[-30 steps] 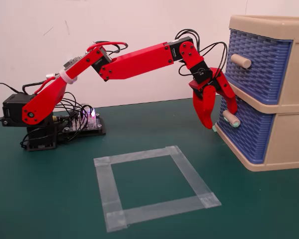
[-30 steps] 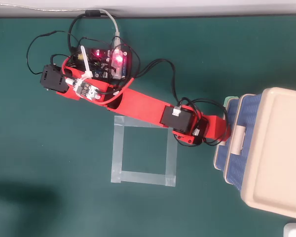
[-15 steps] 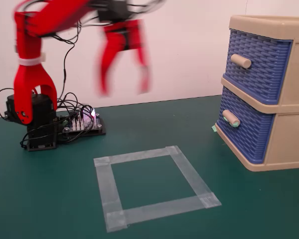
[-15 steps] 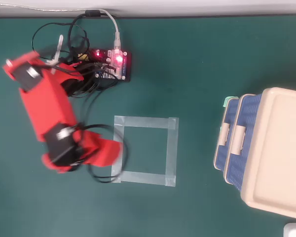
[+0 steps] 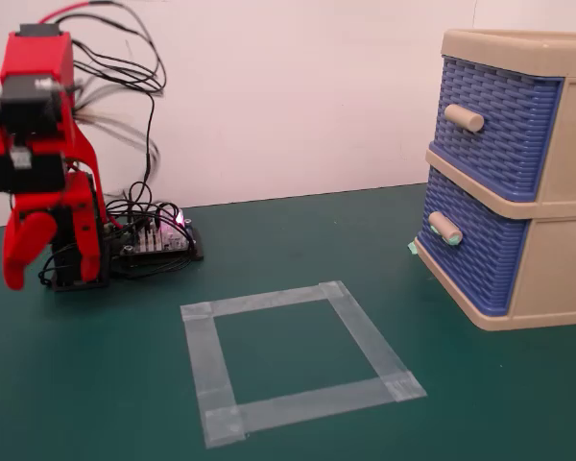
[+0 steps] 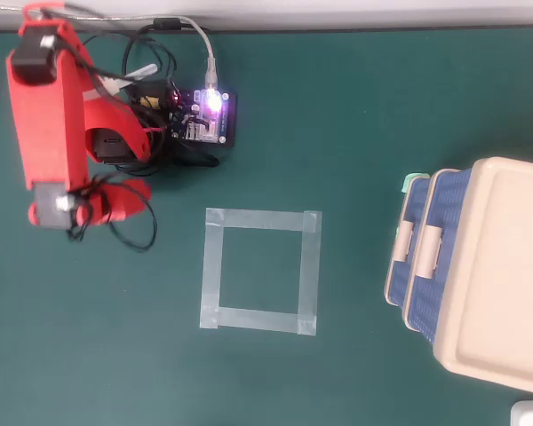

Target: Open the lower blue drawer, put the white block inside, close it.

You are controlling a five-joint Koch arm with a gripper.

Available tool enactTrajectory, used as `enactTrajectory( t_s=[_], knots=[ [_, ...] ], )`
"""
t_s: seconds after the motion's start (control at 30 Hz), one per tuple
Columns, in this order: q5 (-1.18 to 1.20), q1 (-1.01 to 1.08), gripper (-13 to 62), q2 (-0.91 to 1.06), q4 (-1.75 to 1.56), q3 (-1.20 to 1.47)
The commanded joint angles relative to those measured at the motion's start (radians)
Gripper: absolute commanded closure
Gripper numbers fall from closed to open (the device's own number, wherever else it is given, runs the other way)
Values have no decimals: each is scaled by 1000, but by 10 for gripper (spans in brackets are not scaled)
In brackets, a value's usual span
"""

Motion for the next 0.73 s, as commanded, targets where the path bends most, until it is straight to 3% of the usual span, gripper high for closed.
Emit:
enactTrajectory(
  t_s=[0.0, 0.07, 0.7],
  knots=[
    [63, -3, 152, 150, 31, 83],
    [58, -15, 150, 140, 28, 181],
    [58, -14, 149, 137, 29, 170]
  ],
)
